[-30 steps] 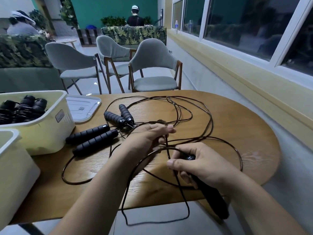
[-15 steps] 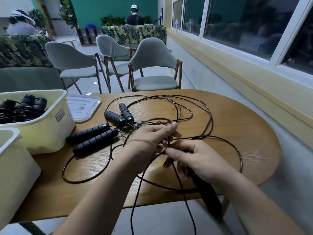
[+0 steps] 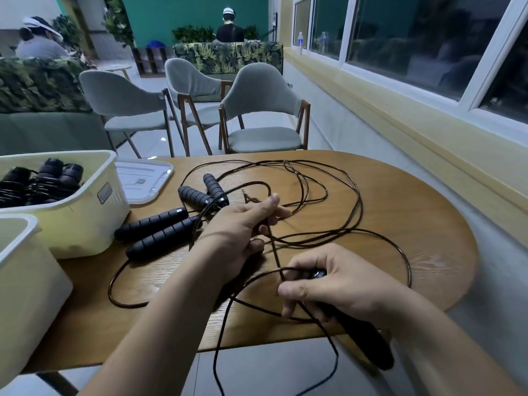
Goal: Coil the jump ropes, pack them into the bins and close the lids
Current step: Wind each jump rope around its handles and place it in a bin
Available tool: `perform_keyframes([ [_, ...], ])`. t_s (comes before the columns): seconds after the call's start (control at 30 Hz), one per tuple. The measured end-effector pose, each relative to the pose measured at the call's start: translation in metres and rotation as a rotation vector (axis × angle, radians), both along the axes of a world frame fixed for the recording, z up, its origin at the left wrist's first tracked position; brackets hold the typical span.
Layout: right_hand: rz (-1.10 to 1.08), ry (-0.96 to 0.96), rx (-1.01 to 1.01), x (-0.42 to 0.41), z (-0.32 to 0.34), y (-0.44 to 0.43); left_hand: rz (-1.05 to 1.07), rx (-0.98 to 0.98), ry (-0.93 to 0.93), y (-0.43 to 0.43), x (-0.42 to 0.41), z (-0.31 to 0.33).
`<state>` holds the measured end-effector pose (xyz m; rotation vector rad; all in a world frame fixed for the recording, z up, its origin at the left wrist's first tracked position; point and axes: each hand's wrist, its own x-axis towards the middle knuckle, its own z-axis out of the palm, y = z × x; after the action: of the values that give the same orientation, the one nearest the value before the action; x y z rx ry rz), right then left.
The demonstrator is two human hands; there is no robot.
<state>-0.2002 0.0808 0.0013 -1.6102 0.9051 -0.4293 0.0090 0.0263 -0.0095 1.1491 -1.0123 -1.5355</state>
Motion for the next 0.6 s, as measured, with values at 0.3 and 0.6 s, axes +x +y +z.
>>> perform_keyframes([
  [0.3, 0.096, 0.097, 0.013, 0.005, 0.000, 0.006, -0.004, 0.002, -0.045, 0.007, -0.005, 0.012],
  [0.6, -0.374, -0.235, 0.002, 0.022, -0.017, -0.003, -0.198, -0.102, 0.016, 0.018, -0.018, 0.010],
])
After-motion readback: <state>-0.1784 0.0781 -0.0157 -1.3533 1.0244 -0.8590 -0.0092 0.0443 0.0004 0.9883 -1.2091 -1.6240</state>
